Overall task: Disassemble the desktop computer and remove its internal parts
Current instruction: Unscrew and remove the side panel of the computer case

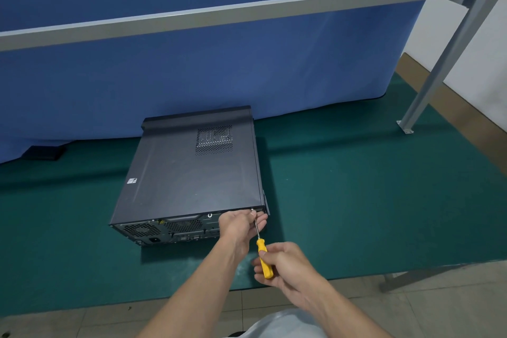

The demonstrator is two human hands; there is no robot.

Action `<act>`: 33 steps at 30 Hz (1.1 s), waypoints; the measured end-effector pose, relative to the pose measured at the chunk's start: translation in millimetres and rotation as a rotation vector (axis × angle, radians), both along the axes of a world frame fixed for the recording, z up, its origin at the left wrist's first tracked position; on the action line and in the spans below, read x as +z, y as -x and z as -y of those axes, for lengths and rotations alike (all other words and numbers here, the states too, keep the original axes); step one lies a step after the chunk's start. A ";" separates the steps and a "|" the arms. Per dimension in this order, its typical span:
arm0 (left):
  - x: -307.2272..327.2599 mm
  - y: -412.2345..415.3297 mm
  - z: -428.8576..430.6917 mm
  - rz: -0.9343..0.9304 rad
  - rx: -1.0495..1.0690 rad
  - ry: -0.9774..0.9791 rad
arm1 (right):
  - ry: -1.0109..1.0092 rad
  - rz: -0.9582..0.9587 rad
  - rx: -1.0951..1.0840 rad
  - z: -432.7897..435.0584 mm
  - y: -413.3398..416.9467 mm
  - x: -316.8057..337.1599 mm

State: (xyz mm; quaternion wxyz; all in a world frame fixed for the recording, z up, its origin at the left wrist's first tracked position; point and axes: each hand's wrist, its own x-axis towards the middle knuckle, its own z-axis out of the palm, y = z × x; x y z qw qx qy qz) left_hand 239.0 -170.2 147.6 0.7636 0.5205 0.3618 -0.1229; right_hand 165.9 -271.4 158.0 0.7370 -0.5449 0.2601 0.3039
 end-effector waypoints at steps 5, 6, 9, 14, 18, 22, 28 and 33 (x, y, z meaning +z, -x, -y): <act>3.8 1.4 -0.6 -0.005 -0.019 -0.020 | -0.015 -0.020 -0.047 -2.7 0.8 1.5; 4.3 0.9 -0.1 -0.003 -0.012 -0.025 | -0.028 -0.018 -0.052 -3.2 0.4 2.2; 5.2 -1.2 0.2 -0.005 -0.007 -0.022 | -0.097 -0.009 -0.050 -1.9 -1.2 5.0; 5.3 1.4 -4.0 0.002 -0.043 0.010 | -0.116 -0.019 -0.027 -1.8 -1.4 5.7; 2.6 1.9 -1.8 -0.009 0.015 -0.072 | -0.013 -0.024 -0.033 -6.0 -1.2 3.4; 0.2 1.1 0.5 -0.012 0.032 -0.069 | 0.004 -0.041 -0.028 -5.6 -4.3 5.2; -1.7 -2.5 -0.9 -0.030 0.028 -0.070 | 0.114 0.007 -0.029 -5.4 -5.2 2.5; -6.8 -0.5 -2.4 -0.015 -0.014 -0.095 | 0.397 0.079 0.145 10.9 -7.8 -8.2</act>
